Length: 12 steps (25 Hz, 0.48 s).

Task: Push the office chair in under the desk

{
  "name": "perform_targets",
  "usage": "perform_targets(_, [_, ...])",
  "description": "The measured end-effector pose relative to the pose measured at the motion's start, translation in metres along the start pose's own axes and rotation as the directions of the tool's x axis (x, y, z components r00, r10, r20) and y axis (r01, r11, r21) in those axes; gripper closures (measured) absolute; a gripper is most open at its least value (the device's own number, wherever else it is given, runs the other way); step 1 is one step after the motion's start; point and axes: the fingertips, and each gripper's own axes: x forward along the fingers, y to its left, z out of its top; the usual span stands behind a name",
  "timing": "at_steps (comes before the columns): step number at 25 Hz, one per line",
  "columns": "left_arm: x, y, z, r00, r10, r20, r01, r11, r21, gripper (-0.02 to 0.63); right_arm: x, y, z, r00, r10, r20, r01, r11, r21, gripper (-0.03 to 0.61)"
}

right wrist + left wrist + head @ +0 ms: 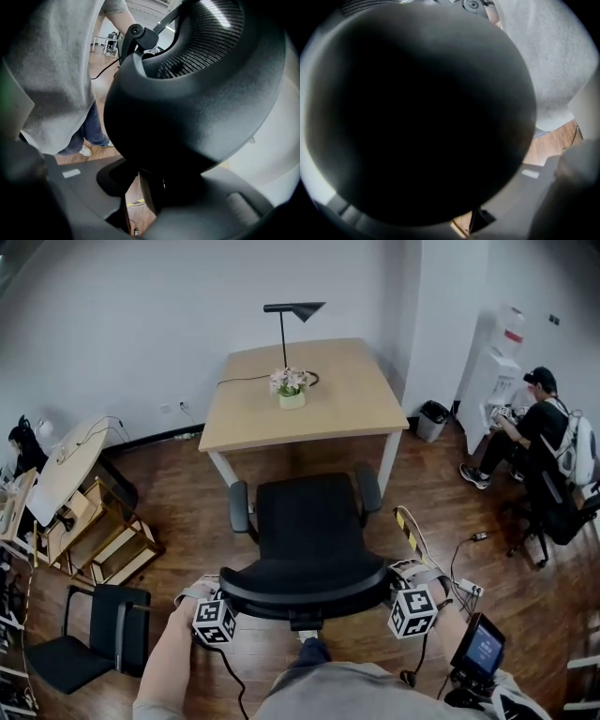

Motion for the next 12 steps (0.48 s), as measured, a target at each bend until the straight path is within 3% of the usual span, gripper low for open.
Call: perform_targets(12, [0.027,0.073,-0.031,0.998,-0.047,0.049,0.048,0.999,-0.011,0.465,0.042,-0.067,0.006,1.000,0.018,-0.021,-0.018,0.999,0.035,0.430])
